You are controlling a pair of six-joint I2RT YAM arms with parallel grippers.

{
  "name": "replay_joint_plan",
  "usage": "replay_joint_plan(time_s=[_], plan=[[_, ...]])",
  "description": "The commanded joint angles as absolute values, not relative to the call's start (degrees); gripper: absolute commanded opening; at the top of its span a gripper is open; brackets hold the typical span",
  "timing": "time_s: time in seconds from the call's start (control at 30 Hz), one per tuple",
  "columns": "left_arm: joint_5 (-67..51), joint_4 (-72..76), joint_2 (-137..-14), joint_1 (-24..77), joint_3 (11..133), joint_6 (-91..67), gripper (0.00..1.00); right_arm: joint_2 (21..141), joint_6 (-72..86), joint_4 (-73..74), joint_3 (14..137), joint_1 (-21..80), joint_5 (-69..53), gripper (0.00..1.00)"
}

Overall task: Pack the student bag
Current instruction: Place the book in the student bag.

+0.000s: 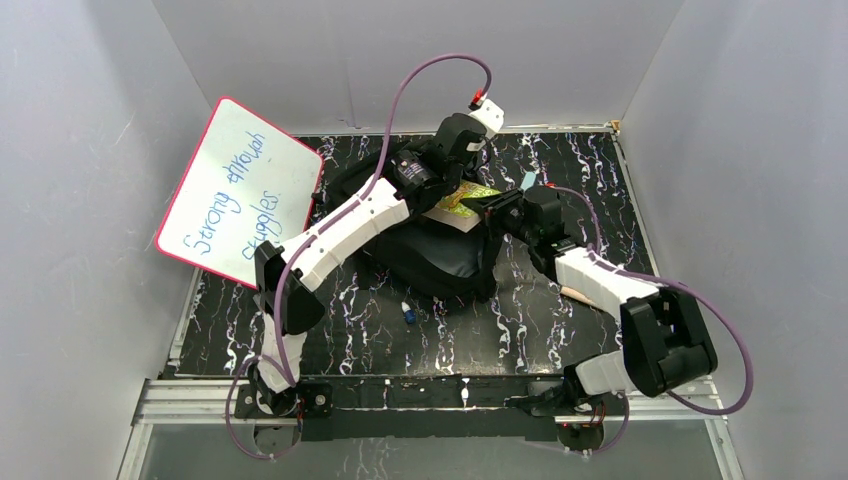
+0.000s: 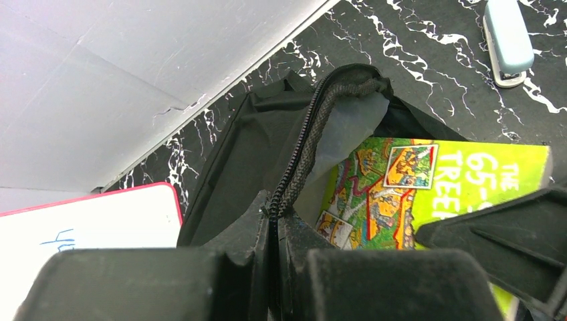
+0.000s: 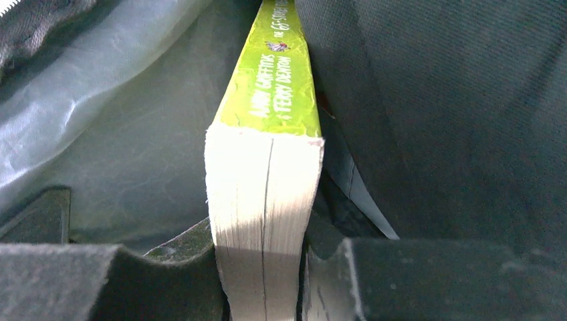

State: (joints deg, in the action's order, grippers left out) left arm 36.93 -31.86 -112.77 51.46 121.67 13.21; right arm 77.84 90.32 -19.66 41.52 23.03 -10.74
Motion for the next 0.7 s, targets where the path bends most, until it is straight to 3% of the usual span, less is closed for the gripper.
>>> replay_joint_plan(time_s=[0.0, 0.67], plan=[[36.84, -30.35, -107.76, 51.72, 122.84, 12.81, 0.00, 80.00, 92.59, -31.43, 46.98, 23.28, -11.24, 0.00], [36.93, -32.82, -108.23, 54.05, 125.86, 13.88, 0.00, 106.01, 96.52, -41.50, 62.12, 30.33, -4.77, 0.00]])
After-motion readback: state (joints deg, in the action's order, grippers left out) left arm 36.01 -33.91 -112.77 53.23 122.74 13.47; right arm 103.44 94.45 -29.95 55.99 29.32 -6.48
